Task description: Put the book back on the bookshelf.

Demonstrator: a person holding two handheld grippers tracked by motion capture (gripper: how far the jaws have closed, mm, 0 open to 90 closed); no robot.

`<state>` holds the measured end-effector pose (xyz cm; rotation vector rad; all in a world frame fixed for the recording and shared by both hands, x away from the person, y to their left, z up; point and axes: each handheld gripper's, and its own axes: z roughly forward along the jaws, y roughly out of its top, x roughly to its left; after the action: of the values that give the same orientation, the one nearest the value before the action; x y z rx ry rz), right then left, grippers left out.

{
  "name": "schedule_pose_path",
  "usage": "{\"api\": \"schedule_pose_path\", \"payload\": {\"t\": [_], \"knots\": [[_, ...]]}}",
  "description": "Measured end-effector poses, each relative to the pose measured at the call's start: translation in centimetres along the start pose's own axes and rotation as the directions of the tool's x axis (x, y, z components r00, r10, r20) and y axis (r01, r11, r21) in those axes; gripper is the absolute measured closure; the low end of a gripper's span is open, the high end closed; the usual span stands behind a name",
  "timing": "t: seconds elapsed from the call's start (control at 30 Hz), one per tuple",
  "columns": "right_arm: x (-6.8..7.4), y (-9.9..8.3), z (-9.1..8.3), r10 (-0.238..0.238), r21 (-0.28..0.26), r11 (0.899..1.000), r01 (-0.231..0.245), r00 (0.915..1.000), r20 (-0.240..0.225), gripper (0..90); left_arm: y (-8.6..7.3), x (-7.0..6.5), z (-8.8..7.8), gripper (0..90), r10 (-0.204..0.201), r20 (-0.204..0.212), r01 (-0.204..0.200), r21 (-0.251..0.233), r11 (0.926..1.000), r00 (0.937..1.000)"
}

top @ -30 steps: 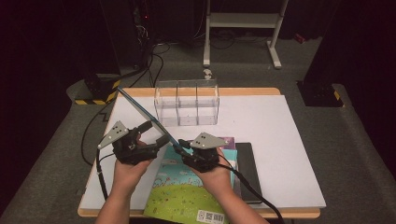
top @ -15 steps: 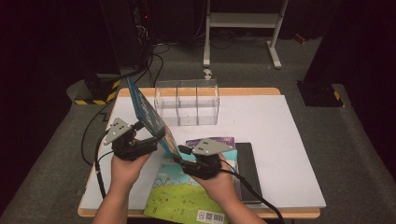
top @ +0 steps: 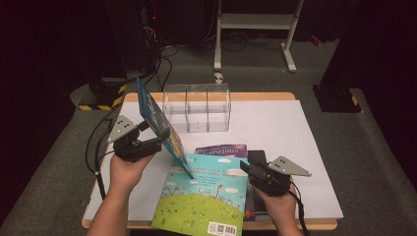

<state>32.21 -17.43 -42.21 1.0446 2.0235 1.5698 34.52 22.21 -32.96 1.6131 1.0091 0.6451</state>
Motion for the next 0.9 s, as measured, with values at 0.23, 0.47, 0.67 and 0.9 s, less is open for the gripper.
{"api": "schedule_pose_path", "payload": {"t": [0.23,0.47,0.67,0.9], "knots": [[-1.7,-1.1,-0.4,0.041,0.012,0.999,-0.041,0.9988,0.028,60.7,-0.4,-0.4,-0.7,31.6,0.002,-0.015,-0.002,0.005,1.0000,0.9999],[-1.4,-1.0,-0.2,0.038,0.015,0.999,-0.038,0.9989,0.028,60.6,-1.1,-1.4,-0.8,37.2,0.048,-0.017,-0.048,0.000,0.9988,0.9987],[-1.6,-1.1,-0.3,0.051,0.008,0.999,-0.052,0.9983,0.028,60.6,-0.2,-0.5,-1.3,53.6,0.083,-0.080,-0.084,-0.013,0.9964,0.9933],[-2.0,-1.2,-0.6,0.063,0.006,0.998,-0.063,0.9974,0.036,60.7,-0.2,1.5,-2.4,81.0,0.095,-0.149,-0.097,-0.006,0.9952,0.9843]]}}
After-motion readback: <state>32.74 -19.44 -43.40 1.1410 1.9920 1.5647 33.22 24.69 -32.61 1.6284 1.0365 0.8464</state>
